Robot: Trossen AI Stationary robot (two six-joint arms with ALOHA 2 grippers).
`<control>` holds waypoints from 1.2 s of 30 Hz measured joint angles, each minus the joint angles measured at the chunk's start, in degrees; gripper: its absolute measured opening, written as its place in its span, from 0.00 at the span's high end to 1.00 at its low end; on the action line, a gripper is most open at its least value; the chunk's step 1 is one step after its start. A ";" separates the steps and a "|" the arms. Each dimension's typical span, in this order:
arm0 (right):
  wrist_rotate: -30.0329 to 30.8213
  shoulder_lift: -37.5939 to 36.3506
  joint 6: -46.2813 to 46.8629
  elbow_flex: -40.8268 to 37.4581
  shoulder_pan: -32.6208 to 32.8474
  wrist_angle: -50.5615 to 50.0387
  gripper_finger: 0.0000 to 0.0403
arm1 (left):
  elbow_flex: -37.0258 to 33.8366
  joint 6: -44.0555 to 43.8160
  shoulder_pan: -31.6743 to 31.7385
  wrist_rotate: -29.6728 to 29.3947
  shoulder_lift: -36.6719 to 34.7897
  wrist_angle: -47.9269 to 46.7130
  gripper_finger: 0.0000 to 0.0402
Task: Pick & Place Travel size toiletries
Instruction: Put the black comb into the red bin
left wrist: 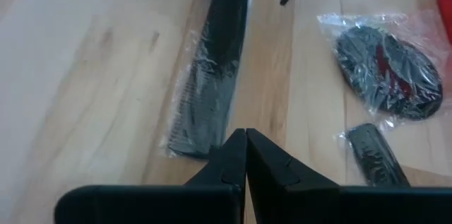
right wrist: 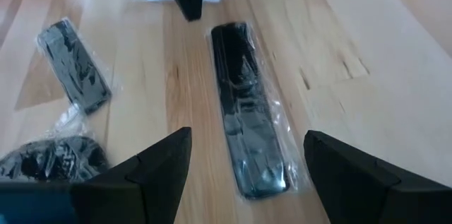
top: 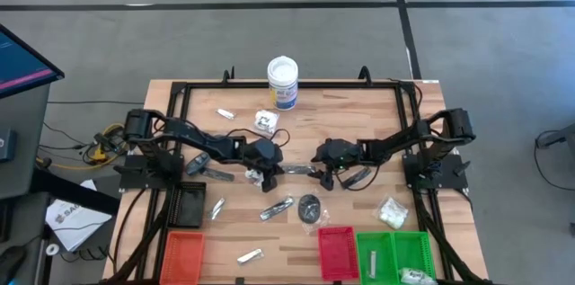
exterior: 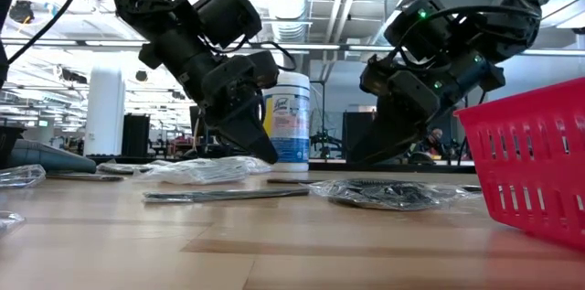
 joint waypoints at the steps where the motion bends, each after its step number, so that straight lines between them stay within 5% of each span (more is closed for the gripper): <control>1: 0.00 0.00 -0.01 0.23 0.06 0.01 0.34 | -0.02 -0.09 0.00 0.34 0.08 -0.38 1.00; 36: 0.17 -0.04 -0.01 0.85 0.86 -1.20 0.34 | 1.93 -0.22 1.53 1.39 3.73 -3.32 1.00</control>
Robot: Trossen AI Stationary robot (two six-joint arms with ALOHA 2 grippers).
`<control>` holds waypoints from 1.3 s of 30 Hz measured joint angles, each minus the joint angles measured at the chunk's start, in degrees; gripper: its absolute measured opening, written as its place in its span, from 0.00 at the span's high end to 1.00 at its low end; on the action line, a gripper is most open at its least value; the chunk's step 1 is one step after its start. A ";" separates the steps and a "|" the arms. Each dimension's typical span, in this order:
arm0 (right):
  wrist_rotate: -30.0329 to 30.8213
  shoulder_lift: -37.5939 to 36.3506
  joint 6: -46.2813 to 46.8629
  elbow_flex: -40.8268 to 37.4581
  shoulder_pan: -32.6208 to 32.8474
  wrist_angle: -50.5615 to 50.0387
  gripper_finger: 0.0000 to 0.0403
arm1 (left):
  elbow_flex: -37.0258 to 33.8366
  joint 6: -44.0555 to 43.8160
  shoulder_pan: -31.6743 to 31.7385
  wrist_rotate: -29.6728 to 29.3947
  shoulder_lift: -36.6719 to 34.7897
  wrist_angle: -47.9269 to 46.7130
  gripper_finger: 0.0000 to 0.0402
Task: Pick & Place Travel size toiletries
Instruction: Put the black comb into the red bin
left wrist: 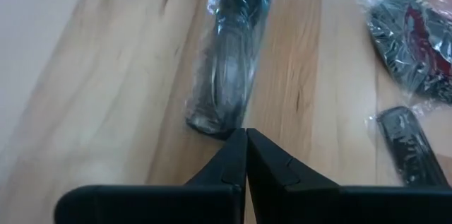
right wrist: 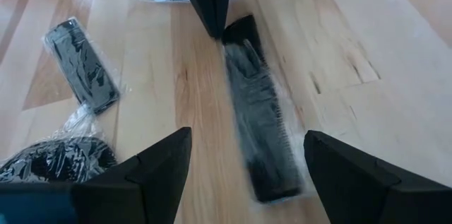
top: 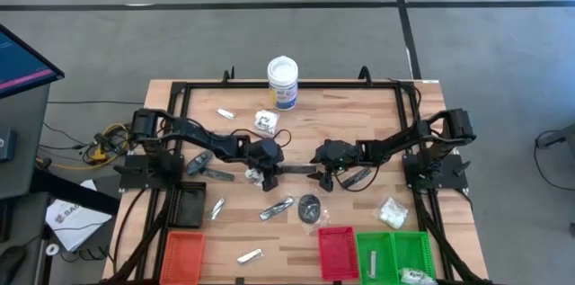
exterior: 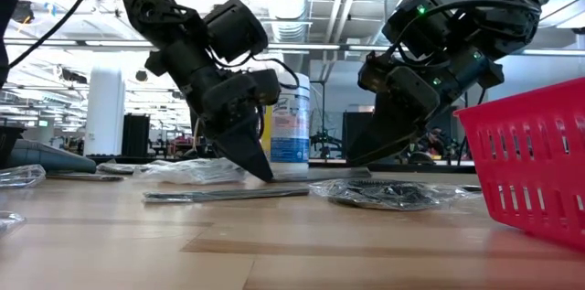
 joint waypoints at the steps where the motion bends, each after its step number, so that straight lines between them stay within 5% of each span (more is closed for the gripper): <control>1: 0.00 0.00 0.00 0.00 0.02 0.00 0.34 | 0.08 -0.38 0.00 0.31 0.18 0.08 1.00; 18: 3.36 -0.02 4.48 0.03 -3.05 0.46 0.34 | 0.45 -1.47 -0.04 1.41 1.17 -0.48 1.00; 31: -13.42 8.50 6.87 3.70 -2.84 0.00 0.34 | 0.47 -1.27 -0.07 0.87 1.24 -0.65 1.00; 39: -13.74 8.57 3.84 6.69 -2.98 -6.04 0.49 | 0.43 -1.38 -0.11 0.58 1.26 -0.74 1.00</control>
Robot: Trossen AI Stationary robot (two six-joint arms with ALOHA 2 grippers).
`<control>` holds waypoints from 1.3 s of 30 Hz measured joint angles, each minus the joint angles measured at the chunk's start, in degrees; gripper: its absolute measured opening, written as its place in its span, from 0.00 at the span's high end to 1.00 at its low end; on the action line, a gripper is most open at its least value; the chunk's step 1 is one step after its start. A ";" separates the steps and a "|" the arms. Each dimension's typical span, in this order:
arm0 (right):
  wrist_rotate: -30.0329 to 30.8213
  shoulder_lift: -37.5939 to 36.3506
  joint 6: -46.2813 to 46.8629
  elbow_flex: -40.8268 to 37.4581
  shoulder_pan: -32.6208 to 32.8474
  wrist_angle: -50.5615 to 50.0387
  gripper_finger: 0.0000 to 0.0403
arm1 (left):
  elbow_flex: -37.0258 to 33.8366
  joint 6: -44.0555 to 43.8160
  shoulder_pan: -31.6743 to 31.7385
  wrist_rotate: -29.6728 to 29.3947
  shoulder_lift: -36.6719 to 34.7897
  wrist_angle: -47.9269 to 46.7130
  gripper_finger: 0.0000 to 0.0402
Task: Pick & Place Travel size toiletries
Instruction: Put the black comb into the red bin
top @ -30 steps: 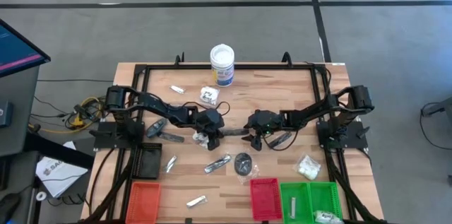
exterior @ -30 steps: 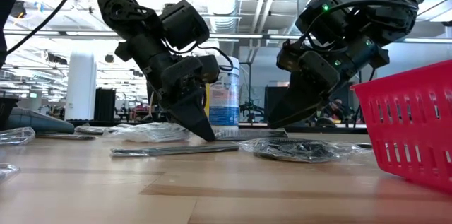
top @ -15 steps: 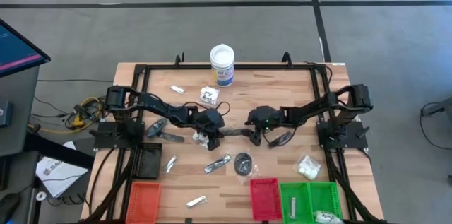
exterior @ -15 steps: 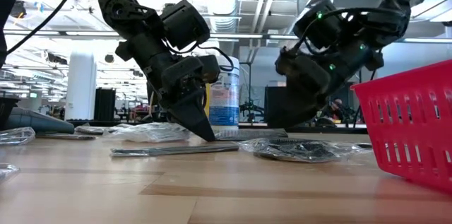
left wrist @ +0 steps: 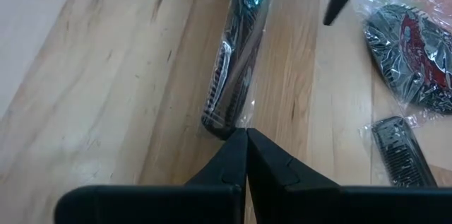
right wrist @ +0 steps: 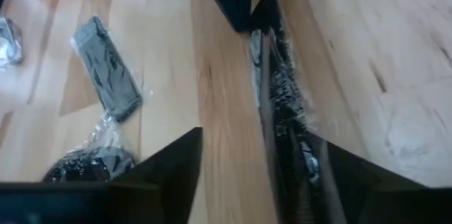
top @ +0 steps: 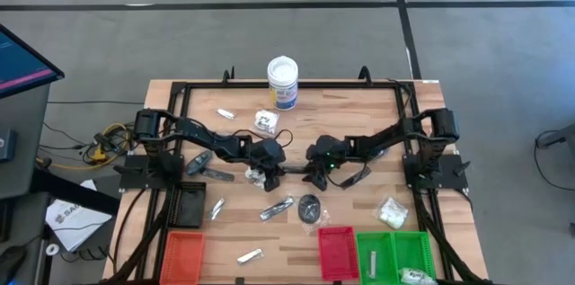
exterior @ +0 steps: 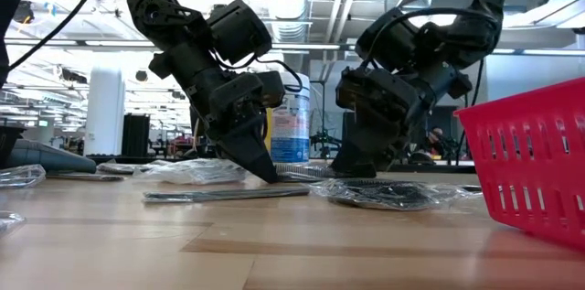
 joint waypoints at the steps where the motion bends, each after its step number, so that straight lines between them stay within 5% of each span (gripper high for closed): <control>1: -0.02 0.02 0.01 0.24 -0.22 -0.62 0.53 | 0.00 0.00 0.00 -0.02 0.00 0.00 1.00; 9: -1.13 0.13 0.87 1.96 -1.22 -5.90 0.96 | -0.04 -0.21 0.00 -0.94 -0.80 -0.13 1.00; 18: 5.20 -11.91 9.91 2.16 -0.28 -11.98 0.99 | -0.95 -0.75 -0.43 -15.85 -15.87 -3.25 1.00; 22: 15.18 -21.67 18.34 2.05 3.49 -19.09 0.99 | -1.92 -4.92 -0.15 -23.19 -24.47 -3.02 1.00; 28: 36.03 -32.30 41.20 2.07 15.85 -30.16 1.00 | -2.32 -4.78 0.07 -24.28 -31.98 -5.44 1.00; 34: 49.28 -29.78 69.61 10.11 30.95 -49.99 1.00 | -2.35 -4.76 -2.49 -24.23 -34.18 -11.89 1.00; 39: 47.87 -17.80 86.13 28.44 39.27 -73.28 1.00 | -2.34 -4.93 -8.06 -24.91 -35.17 -12.38 1.00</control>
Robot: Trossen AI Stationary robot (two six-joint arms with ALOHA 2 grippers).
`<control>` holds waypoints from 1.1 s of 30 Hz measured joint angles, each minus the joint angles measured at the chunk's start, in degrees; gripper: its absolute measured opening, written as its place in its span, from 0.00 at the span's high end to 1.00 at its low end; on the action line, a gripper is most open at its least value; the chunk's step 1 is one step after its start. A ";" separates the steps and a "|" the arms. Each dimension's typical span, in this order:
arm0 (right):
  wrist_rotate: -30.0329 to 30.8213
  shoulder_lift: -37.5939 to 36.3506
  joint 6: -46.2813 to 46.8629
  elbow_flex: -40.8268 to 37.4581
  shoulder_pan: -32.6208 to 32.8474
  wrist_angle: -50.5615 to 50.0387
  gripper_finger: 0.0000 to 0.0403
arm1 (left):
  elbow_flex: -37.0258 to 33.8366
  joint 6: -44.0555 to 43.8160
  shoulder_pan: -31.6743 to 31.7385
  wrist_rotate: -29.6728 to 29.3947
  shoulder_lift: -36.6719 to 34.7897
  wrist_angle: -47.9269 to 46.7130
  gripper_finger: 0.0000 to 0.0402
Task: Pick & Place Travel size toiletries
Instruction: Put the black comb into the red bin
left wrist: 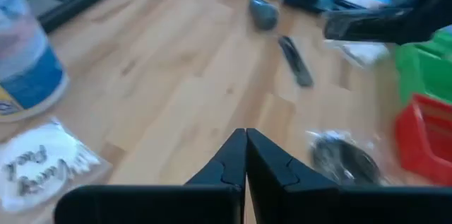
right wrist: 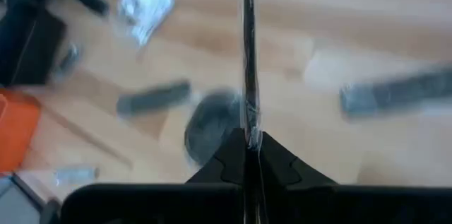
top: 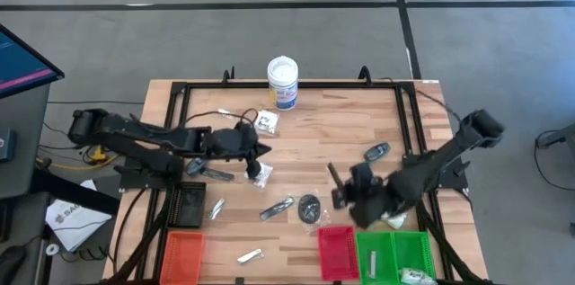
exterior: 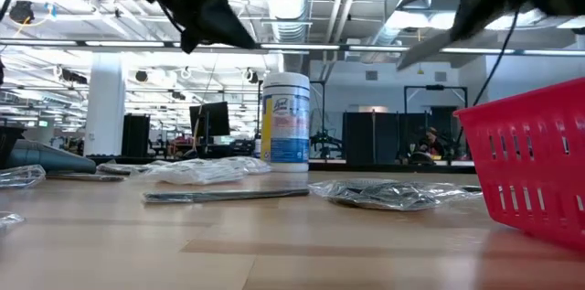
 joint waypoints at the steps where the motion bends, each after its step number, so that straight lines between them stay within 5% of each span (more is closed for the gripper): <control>1: -0.95 3.02 2.48 4.10 1.13 -4.95 1.00 | 0.03 -0.55 -1.41 -1.15 -0.09 0.63 1.00; 7: -5.23 20.97 14.60 27.14 5.59 -20.16 1.00 | 0.12 -1.61 -9.96 -8.30 -0.70 0.47 1.00; 19: -12.14 45.44 16.41 59.06 9.56 -28.05 1.00 | 0.11 -4.14 -19.28 -12.59 -0.68 0.25 1.00; 24: -16.11 48.41 16.75 64.31 10.72 -33.48 1.00 | 0.11 -4.16 -20.32 -12.68 -0.68 0.23 1.00; 33: -19.63 48.69 16.71 61.47 11.82 -33.56 1.00 | 0.11 -4.16 -20.58 -12.64 -0.68 0.23 1.00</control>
